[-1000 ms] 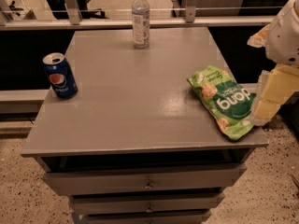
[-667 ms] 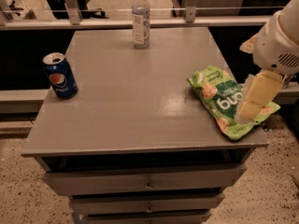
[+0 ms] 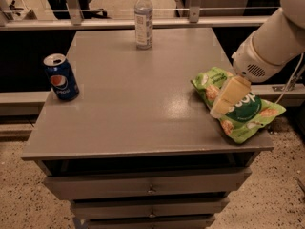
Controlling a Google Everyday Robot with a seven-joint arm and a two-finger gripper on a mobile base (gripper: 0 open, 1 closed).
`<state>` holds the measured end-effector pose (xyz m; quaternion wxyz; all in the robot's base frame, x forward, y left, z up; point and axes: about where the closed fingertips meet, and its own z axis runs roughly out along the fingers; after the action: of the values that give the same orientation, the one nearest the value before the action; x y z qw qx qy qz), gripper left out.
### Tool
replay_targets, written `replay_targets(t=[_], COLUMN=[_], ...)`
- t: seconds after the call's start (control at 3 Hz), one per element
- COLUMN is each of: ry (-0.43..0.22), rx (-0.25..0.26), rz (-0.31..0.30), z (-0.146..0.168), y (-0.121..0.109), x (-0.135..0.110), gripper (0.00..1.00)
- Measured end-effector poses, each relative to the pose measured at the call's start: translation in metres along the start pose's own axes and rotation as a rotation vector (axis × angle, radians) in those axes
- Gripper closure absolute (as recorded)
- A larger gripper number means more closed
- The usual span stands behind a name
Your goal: Move green rice chip bag near blue plastic bottle
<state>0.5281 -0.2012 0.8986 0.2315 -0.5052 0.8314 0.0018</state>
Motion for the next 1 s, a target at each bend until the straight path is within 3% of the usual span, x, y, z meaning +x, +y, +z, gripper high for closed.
replay_targets(t=[0.67,1.0], ry=[-0.024,-0.032], rx=[0.030,0.030], rz=[0.151,0.192], z=[0.046,0.056], y=[-0.029,-0.034], x=[0.013,0.018], gripper=[0.00,0.15])
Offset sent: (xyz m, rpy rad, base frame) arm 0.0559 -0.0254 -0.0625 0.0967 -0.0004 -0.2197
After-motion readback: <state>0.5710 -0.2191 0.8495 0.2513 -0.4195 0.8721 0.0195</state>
